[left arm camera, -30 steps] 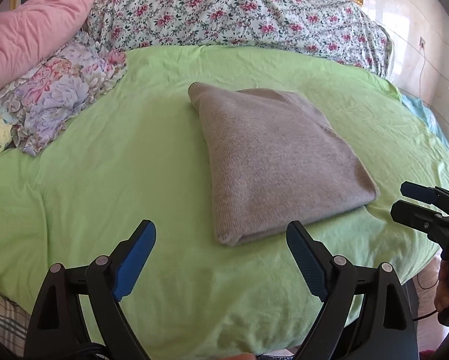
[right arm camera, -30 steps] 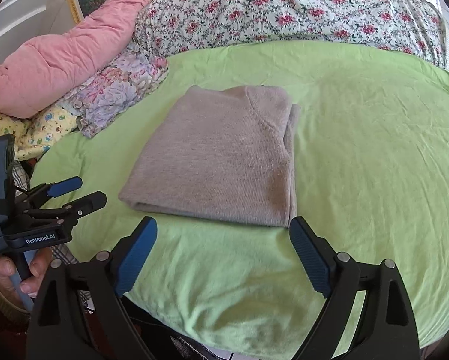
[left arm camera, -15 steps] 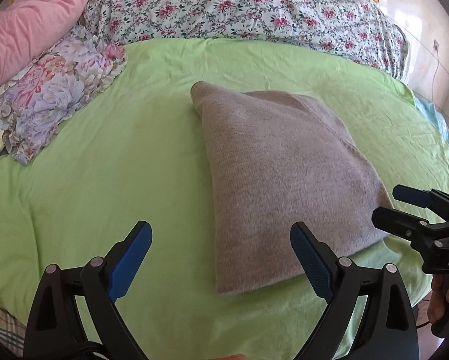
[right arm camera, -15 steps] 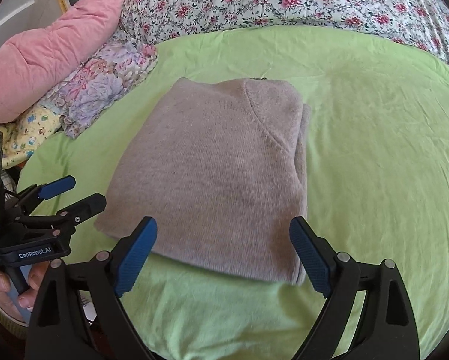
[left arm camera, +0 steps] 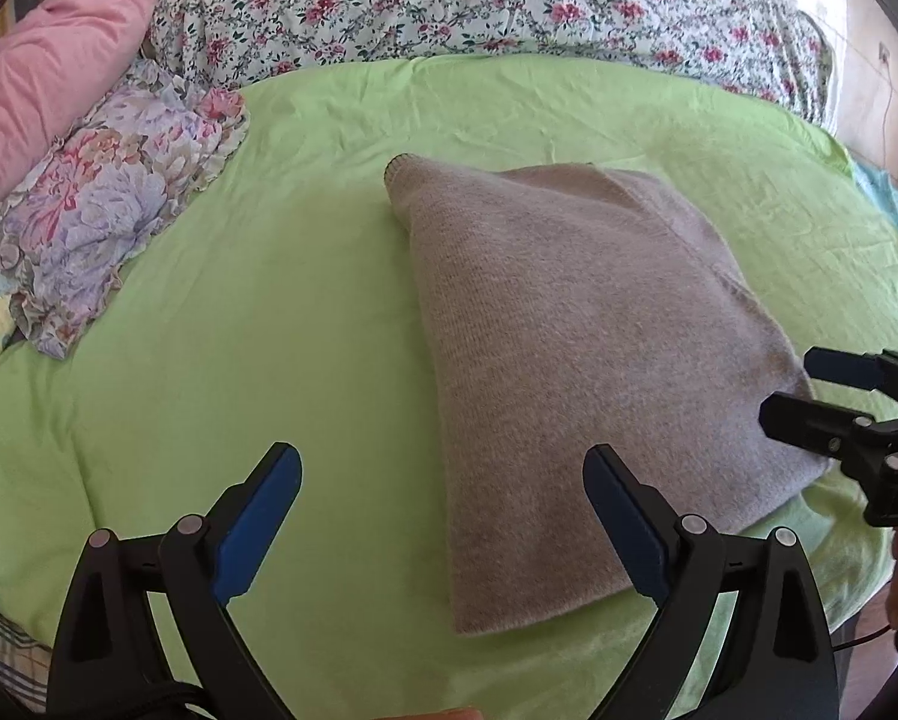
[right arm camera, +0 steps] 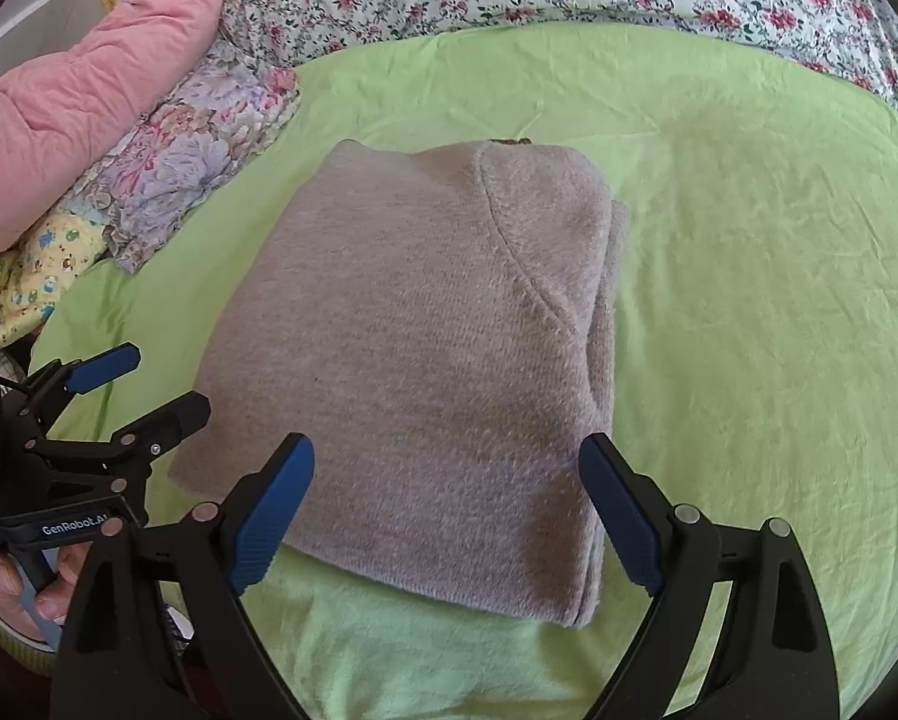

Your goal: Fold small clothes

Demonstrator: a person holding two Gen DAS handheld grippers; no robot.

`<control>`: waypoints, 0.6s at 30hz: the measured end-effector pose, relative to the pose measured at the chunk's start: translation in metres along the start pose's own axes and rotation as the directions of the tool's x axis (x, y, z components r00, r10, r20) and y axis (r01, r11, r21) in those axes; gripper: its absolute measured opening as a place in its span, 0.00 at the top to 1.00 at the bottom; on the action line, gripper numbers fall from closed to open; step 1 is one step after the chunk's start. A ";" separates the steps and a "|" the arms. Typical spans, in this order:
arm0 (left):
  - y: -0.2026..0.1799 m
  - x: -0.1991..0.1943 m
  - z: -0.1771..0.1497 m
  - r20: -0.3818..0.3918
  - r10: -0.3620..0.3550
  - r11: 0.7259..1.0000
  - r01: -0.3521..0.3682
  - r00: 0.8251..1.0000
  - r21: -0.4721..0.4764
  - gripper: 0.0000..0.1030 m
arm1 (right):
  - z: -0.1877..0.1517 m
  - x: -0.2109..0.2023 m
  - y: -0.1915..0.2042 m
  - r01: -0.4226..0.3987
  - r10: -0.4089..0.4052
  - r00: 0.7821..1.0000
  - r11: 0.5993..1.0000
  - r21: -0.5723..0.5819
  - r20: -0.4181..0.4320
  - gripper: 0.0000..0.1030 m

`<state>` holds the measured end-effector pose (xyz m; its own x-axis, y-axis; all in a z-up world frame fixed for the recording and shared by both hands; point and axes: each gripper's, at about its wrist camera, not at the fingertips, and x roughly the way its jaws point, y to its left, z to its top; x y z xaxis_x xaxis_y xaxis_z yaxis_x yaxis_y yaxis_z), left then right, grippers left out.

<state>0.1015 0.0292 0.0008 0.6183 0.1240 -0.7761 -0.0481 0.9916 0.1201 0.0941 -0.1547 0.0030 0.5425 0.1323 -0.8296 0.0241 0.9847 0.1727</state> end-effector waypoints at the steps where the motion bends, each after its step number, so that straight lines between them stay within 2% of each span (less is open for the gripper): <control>1: 0.000 0.001 0.001 -0.004 0.005 1.000 -0.005 1.000 0.003 0.07 | 0.002 0.001 0.000 0.001 -0.001 1.000 1.000 -0.002 -0.007 0.13; 18: 0.006 0.013 0.017 -0.070 0.040 0.999 -0.039 0.997 0.023 0.07 | 0.022 0.016 -0.001 -0.004 0.000 0.993 0.999 -0.040 -0.120 0.12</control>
<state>0.1226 0.0363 0.0021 0.5593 0.1661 -0.8121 -0.0541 0.9850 0.1641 0.1209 -0.1558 0.0014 0.4376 0.1445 -0.8875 -0.0119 0.9878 0.1550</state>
